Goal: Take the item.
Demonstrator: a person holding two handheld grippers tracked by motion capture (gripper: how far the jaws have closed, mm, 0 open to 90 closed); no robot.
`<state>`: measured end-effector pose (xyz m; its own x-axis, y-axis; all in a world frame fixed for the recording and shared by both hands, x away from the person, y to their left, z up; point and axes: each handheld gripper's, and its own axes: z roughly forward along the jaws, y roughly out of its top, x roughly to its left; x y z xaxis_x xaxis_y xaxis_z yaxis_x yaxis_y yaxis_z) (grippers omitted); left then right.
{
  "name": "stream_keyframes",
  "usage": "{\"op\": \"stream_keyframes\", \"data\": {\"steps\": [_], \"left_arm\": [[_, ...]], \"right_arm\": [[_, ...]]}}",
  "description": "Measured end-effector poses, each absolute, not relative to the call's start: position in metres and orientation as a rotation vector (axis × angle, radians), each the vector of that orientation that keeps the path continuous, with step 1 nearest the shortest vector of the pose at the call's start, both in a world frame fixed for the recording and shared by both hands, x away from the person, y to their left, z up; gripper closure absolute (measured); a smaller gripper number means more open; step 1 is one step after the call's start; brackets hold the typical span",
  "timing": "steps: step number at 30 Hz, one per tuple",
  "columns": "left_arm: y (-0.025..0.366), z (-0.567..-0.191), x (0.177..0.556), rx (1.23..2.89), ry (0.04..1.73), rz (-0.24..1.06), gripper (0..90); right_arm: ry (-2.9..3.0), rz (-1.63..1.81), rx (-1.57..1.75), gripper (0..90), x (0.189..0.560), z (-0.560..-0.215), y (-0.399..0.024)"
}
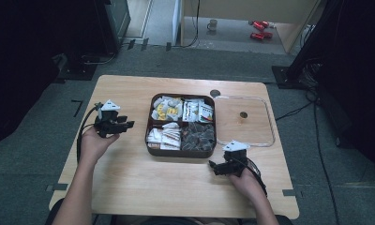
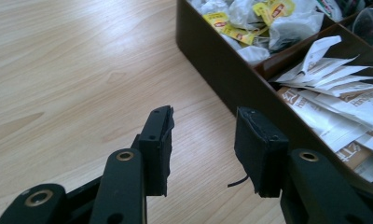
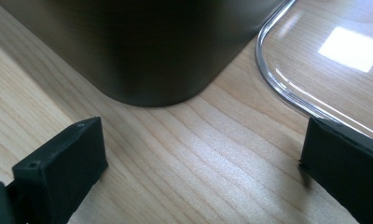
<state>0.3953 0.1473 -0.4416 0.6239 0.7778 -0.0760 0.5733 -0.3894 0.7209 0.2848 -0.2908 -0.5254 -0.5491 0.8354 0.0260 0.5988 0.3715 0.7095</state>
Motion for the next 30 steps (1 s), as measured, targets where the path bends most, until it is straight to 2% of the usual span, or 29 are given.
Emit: {"op": "stream_keyframes", "data": {"steps": [30], "left_arm": [[0.085, -0.428, 0.397, 2.124, 0.852, 0.289, 58.3]], "right_arm": [[2.289, 0.976, 1.267, 0.1, 0.283, -0.526, -0.290]]}}
